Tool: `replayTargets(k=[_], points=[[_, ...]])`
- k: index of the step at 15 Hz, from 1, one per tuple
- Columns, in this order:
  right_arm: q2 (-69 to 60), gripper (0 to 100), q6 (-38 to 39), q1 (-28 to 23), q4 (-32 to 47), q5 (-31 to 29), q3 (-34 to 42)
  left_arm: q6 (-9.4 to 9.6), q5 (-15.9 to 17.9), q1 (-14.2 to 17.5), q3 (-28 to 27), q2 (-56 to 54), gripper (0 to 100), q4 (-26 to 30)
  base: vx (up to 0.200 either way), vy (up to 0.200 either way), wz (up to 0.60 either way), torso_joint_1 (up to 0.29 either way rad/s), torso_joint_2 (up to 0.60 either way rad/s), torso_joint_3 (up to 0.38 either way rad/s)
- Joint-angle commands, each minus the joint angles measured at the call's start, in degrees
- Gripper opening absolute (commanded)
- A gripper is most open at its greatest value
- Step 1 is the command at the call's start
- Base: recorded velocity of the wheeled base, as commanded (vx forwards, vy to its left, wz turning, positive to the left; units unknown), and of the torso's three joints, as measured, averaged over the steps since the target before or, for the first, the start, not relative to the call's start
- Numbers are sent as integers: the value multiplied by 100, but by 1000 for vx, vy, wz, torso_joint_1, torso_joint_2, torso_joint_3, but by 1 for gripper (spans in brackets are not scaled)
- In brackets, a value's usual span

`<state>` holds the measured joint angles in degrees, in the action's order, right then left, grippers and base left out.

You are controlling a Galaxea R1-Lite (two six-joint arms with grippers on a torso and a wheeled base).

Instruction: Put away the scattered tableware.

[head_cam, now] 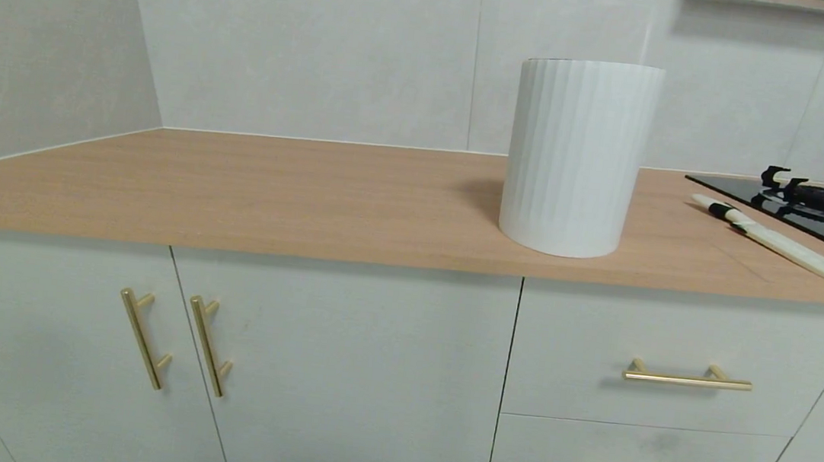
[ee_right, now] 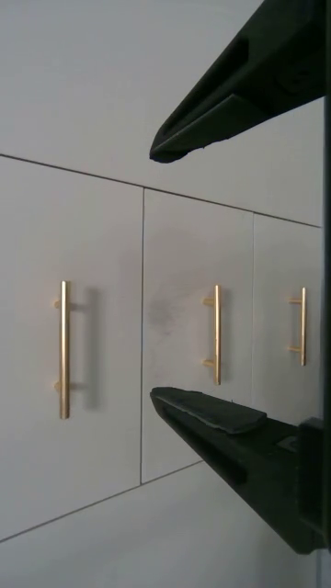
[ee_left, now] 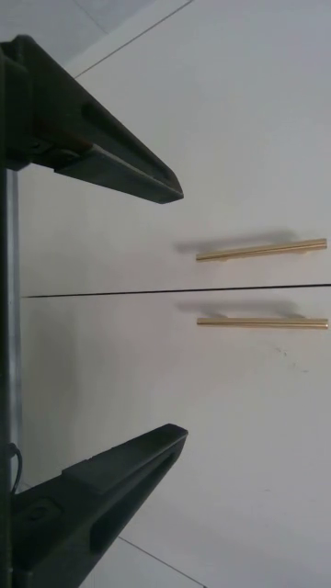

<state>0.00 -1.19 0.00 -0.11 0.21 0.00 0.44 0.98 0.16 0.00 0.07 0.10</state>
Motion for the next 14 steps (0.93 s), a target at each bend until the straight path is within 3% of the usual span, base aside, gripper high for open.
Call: replayTargets(k=[1,10,14], points=[[9,100,-4,0,-7,6,0,0,-1,2,0,1,100,-1,0,-200,0,-2,2,7],[9,100,5,0,-7,-3,0,0,-1,2,0,1,100,-1,0,-200,0,1,1,2],[9,100,5,0,-7,-3,0,0,-1,2,0,1,100,-1,0,0,0,0,0,0]])
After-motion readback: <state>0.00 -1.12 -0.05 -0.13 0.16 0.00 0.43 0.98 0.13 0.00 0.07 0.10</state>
